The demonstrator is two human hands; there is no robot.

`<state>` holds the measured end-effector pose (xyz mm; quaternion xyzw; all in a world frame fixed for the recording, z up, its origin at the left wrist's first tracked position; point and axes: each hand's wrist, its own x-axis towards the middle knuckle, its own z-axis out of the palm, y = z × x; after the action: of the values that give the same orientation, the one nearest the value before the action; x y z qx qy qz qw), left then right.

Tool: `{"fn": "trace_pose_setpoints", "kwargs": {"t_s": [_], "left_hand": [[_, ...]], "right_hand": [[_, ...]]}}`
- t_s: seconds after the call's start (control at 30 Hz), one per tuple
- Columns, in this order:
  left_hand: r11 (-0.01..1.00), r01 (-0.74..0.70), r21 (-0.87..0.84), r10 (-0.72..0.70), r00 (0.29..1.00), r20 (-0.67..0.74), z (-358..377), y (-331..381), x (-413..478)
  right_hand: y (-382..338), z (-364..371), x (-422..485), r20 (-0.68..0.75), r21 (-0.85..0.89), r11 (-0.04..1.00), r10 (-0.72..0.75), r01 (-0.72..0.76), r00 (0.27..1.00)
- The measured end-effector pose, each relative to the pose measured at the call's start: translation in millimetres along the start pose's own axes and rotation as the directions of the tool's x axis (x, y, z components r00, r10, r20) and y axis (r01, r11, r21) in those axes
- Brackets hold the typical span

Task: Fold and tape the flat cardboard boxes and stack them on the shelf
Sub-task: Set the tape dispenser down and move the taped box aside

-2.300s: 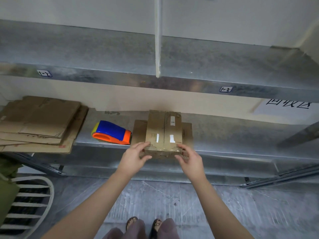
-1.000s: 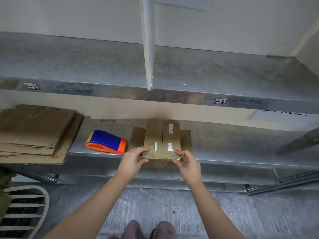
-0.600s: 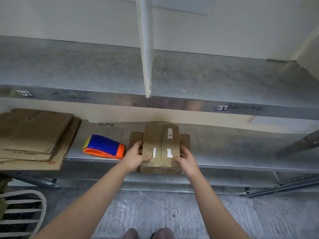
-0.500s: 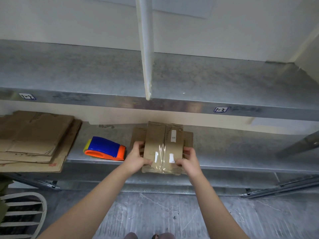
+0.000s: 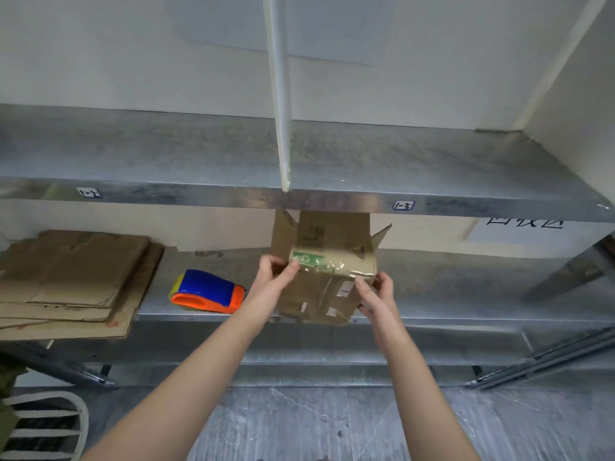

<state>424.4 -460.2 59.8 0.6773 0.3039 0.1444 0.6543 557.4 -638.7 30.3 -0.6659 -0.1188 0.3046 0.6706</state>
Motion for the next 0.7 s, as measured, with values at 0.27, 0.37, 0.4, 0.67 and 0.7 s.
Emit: {"fn": "trace_pose_setpoints", "kwargs": {"t_s": [0.27, 0.37, 0.4, 0.67, 0.7], "left_hand": [[0.998, -0.047, -0.042, 0.050, 0.996, 0.073, -2, -5, -8], [0.992, -0.077, 0.100, 0.073, 0.996, 0.041, -6, -17, -12], [0.982, -0.088, 0.165, 0.085, 0.996, 0.025, -7, -21, -14], [0.993, -0.043, 0.111, 0.039, 0.998, 0.044, -2, -60, -16], [0.993, -0.029, 0.116, 0.024, 0.999, 0.043, -2, -65, -15]], "right_hand": [[-8, 1, -16, 0.004, -0.130, 0.982, -0.134, 0.134, 0.991], [-2, 3, -19, 0.013, -0.277, 0.948, -0.162, 0.160, 0.987], [1, 3, -19, 0.004, -0.321, 0.933, -0.172, 0.164, 0.985], [37, -8, -9, 0.050, -0.399, 0.916, -0.028, 0.046, 0.998], [42, -10, -7, 0.061, -0.408, 0.913, -0.001, 0.026, 0.998]]}}
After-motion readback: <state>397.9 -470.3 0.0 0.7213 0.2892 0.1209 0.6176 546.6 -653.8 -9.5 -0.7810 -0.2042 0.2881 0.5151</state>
